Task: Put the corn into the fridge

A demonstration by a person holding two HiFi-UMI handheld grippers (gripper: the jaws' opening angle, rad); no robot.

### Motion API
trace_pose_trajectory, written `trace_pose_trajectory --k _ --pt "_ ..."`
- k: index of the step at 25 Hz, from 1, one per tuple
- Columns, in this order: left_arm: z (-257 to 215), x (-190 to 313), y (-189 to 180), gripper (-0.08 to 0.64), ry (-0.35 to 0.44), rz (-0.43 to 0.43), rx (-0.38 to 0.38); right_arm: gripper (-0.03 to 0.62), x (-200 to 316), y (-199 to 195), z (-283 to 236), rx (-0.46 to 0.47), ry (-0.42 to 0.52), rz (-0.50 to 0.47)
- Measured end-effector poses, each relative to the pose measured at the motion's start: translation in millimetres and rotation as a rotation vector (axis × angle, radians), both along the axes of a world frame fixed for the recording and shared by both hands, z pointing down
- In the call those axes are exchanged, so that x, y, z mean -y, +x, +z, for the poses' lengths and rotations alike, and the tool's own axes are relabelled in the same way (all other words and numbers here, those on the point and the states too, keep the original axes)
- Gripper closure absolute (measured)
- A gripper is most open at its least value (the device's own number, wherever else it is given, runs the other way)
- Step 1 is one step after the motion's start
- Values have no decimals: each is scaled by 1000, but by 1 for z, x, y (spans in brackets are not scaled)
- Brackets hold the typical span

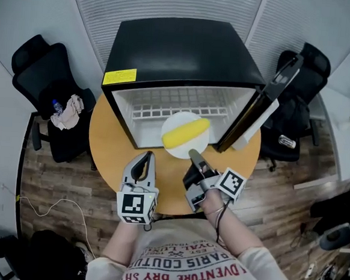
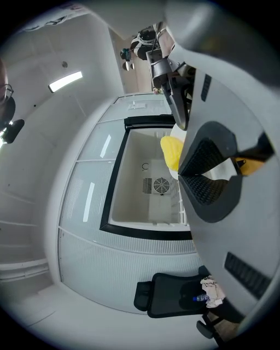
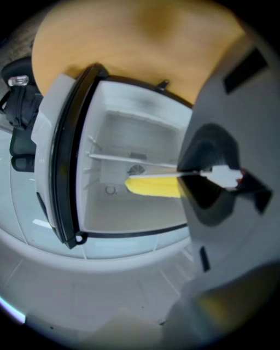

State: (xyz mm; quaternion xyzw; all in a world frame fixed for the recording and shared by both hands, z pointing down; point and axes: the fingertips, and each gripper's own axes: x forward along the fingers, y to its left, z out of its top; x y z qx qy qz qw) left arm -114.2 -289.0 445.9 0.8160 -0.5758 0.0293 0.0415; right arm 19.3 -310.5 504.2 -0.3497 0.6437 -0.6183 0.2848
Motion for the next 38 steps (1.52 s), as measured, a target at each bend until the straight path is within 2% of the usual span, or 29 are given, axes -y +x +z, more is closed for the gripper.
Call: trace_pose_trajectory --k 15,22,30,38 --pt "16 60 10 528 -70 -78 -19 552 65 -4 15 36 -85 -42" --pt "27 76 -2 528 -94 -115 -28 552 86 -17 19 46 -95 -65" --pt "34 86 -6 528 -112 -111 -26 552 105 -25 18 63 -91 -57" --pt "41 89 -11 528 -133 -101 -28 537 119 -28 13 75 -66 6"
